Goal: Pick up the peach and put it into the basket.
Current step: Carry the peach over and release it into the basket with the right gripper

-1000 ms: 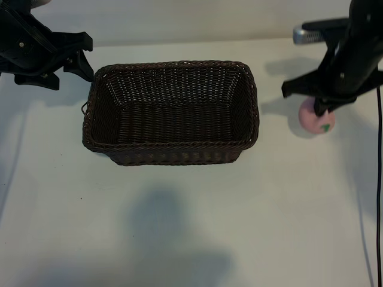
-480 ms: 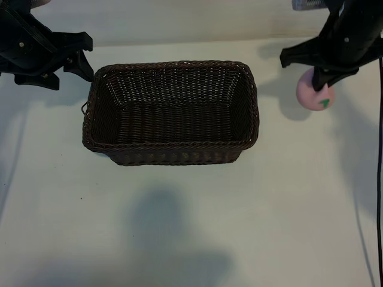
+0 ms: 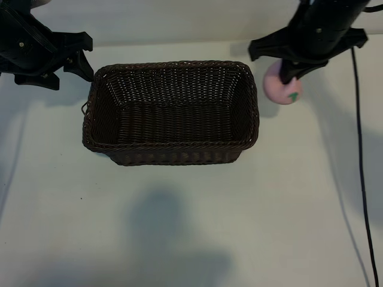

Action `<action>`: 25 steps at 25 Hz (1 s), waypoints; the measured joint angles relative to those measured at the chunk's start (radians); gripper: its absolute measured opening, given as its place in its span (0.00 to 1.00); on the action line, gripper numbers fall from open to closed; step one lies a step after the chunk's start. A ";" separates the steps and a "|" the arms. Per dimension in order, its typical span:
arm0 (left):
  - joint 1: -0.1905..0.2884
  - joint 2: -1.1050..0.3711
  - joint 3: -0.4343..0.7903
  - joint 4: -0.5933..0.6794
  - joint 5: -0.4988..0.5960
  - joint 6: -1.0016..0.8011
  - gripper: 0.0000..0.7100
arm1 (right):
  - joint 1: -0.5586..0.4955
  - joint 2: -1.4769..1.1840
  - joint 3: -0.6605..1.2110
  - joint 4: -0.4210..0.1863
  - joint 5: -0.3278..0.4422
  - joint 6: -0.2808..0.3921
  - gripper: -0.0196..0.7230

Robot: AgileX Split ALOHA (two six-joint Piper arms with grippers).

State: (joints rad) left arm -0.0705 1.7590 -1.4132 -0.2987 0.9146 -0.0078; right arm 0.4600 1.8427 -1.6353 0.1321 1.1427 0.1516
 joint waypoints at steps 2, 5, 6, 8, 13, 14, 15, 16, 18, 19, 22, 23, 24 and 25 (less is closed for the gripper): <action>0.000 0.000 0.000 0.000 0.000 0.000 0.83 | 0.019 0.000 -0.001 0.002 -0.002 0.005 0.08; 0.000 0.000 0.000 0.000 0.000 0.000 0.83 | 0.043 0.000 -0.001 0.006 -0.009 0.010 0.08; 0.000 0.000 0.000 0.000 0.000 0.000 0.83 | 0.050 0.000 -0.001 0.008 -0.012 0.011 0.08; 0.000 0.000 0.000 0.000 0.000 0.000 0.83 | 0.065 0.000 -0.001 0.016 -0.021 0.013 0.08; 0.000 0.000 0.000 0.000 0.000 0.000 0.83 | 0.100 0.000 -0.001 0.040 -0.055 0.015 0.08; 0.000 0.000 0.000 0.000 0.000 0.000 0.83 | 0.106 0.000 -0.001 0.047 -0.063 0.015 0.08; 0.000 0.000 0.000 0.000 0.000 0.001 0.83 | 0.111 0.001 -0.002 0.054 -0.071 0.016 0.08; 0.000 0.000 0.000 0.000 0.000 0.002 0.83 | 0.117 0.006 -0.007 0.059 -0.073 0.016 0.08; 0.000 0.000 0.000 0.000 0.000 0.002 0.83 | 0.125 0.029 -0.027 0.069 -0.072 0.012 0.08; 0.000 0.000 0.000 0.000 0.000 0.002 0.83 | 0.129 0.048 -0.044 0.071 -0.070 0.007 0.08; 0.000 0.000 0.000 0.000 0.000 0.002 0.83 | 0.138 0.113 -0.107 0.076 -0.046 0.000 0.08; 0.000 0.000 0.000 0.000 0.000 0.002 0.83 | 0.139 0.134 -0.131 0.078 -0.035 -0.002 0.08; 0.000 0.000 0.000 0.000 0.000 0.002 0.83 | 0.139 0.154 -0.154 0.078 -0.028 -0.003 0.08; 0.000 0.000 0.000 0.000 0.000 0.002 0.83 | 0.139 0.167 -0.171 0.078 -0.022 -0.003 0.08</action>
State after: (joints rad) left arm -0.0705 1.7590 -1.4132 -0.2987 0.9146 -0.0058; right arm 0.5988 2.0093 -1.8062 0.2103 1.1211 0.1486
